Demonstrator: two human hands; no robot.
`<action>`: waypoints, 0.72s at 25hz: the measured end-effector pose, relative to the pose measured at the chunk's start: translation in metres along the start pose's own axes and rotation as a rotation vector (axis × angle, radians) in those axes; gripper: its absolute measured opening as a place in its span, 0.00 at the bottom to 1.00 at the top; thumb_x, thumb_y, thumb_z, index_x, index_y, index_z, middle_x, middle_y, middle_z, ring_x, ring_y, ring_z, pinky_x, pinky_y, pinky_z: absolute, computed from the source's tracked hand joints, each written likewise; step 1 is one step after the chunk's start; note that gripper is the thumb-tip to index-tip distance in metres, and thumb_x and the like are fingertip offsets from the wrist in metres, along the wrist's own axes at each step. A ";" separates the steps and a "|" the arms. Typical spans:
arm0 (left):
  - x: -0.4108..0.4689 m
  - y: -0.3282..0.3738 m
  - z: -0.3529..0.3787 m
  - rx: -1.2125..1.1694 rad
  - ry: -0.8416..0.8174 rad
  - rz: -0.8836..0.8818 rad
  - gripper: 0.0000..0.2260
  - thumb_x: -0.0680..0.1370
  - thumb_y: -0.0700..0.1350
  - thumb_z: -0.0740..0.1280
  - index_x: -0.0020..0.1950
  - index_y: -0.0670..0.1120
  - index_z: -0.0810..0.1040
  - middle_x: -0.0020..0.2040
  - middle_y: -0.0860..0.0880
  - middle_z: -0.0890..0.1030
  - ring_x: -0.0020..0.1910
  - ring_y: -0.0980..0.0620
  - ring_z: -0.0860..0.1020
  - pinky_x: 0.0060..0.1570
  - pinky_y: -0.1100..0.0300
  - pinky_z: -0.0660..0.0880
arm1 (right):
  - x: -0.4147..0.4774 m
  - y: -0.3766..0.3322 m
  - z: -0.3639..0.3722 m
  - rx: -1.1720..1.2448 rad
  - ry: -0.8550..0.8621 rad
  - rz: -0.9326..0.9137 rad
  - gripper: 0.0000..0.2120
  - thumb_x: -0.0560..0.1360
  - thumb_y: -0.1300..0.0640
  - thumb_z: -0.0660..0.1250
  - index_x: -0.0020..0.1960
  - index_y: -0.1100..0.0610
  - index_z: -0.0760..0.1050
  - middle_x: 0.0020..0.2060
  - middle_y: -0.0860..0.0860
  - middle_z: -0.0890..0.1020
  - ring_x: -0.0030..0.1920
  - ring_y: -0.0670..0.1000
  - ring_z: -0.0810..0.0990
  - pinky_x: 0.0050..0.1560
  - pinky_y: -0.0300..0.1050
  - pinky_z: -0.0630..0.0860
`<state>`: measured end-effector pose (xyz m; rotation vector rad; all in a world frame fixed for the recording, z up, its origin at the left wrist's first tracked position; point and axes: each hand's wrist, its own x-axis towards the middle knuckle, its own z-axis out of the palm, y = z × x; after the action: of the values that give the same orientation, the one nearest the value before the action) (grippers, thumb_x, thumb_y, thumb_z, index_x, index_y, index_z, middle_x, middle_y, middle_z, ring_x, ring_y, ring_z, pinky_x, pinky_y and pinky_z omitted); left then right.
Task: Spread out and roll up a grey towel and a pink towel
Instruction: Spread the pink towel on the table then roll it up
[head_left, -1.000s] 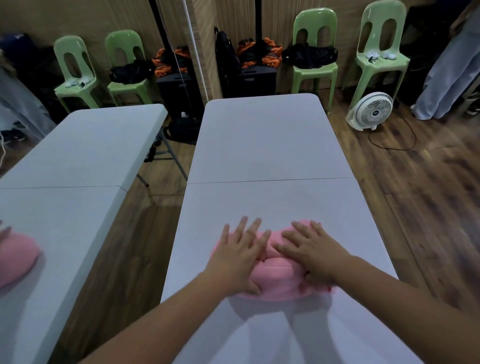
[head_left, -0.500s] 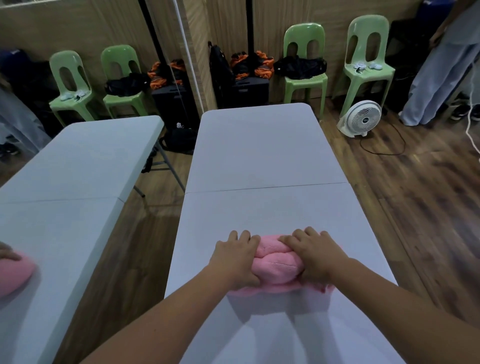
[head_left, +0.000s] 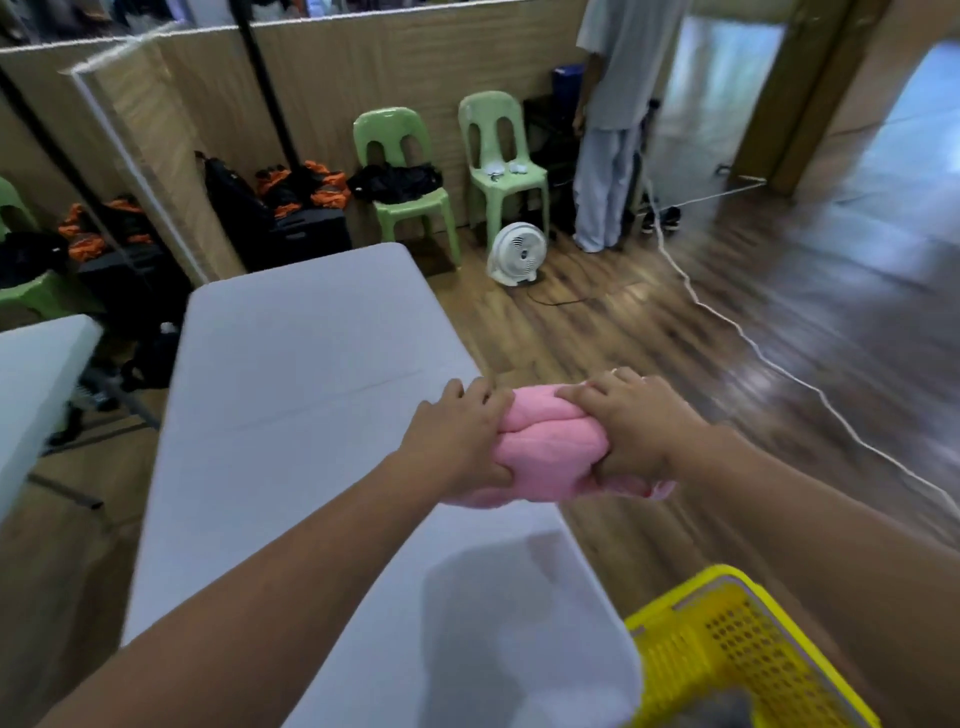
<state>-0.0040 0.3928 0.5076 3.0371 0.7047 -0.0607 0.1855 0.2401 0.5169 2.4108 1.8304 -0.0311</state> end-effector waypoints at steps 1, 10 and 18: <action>0.013 0.039 0.003 -0.003 0.014 0.038 0.41 0.63 0.65 0.70 0.73 0.55 0.62 0.65 0.50 0.69 0.61 0.45 0.68 0.47 0.49 0.73 | -0.029 0.031 0.004 -0.007 -0.004 0.036 0.52 0.52 0.28 0.68 0.74 0.40 0.60 0.63 0.47 0.73 0.61 0.54 0.71 0.56 0.52 0.73; 0.062 0.327 0.084 -0.171 0.003 0.126 0.43 0.60 0.66 0.70 0.73 0.55 0.64 0.63 0.50 0.71 0.61 0.45 0.69 0.51 0.50 0.74 | -0.220 0.244 0.086 -0.029 -0.147 0.109 0.49 0.55 0.34 0.65 0.75 0.38 0.55 0.64 0.46 0.72 0.63 0.54 0.69 0.60 0.54 0.69; 0.049 0.387 0.269 -0.231 -0.189 -0.106 0.41 0.62 0.64 0.70 0.73 0.57 0.61 0.65 0.52 0.68 0.61 0.45 0.68 0.51 0.47 0.74 | -0.218 0.273 0.286 0.040 -0.308 -0.071 0.49 0.57 0.40 0.70 0.75 0.41 0.57 0.65 0.49 0.71 0.65 0.56 0.69 0.64 0.59 0.67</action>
<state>0.2021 0.0586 0.2420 2.7296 0.7949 -0.2463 0.4036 -0.0706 0.2728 2.2139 1.7844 -0.4235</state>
